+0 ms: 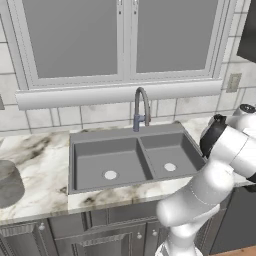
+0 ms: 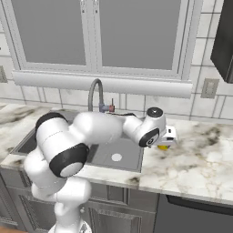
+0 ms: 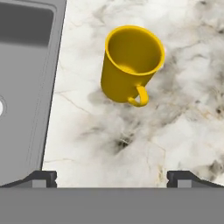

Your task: Place the jar in the left basin and the mug in the right basin of the sink.

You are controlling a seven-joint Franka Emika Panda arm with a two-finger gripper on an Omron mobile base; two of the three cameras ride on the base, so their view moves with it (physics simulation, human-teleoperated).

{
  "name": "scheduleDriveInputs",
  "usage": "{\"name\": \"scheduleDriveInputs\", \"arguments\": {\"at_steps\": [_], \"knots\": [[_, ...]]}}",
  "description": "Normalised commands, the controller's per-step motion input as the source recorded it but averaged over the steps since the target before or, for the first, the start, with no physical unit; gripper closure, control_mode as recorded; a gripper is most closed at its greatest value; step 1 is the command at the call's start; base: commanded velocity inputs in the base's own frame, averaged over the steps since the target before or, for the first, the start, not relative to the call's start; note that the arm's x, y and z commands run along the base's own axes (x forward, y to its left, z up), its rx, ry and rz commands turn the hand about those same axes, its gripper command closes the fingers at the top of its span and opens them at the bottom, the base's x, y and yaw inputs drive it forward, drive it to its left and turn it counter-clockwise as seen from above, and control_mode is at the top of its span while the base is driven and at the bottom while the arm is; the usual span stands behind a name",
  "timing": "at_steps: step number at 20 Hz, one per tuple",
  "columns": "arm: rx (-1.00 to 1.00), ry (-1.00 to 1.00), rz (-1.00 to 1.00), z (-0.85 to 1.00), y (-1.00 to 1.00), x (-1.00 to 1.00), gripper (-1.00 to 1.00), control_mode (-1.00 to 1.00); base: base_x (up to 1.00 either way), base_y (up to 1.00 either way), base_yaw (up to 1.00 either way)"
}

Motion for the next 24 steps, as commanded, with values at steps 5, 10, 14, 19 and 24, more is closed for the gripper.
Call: {"name": "scheduleDriveInputs", "arguments": {"at_steps": [5, 10, 14, 19, 24], "knots": [[0.01, 0.00, 0.00, -0.19, -0.16, 0.35, -1.00, -1.00, 0.00, 0.00, 0.00], [0.05, 0.00, 0.01, -0.19, -0.24, 0.28, -1.00, -1.00, 0.00, 0.00, 0.00], [0.08, 0.00, 0.04, -0.15, -0.27, 0.25, -1.00, -1.00, 0.00, 0.00, 0.00], [0.06, 0.00, 0.04, -0.02, -0.23, 0.24, -1.00, -1.00, 0.00, 0.00, 0.00], [0.02, 0.00, 0.05, 0.00, -0.10, 0.28, -1.00, -1.00, 0.00, 0.00, 0.00]]}}
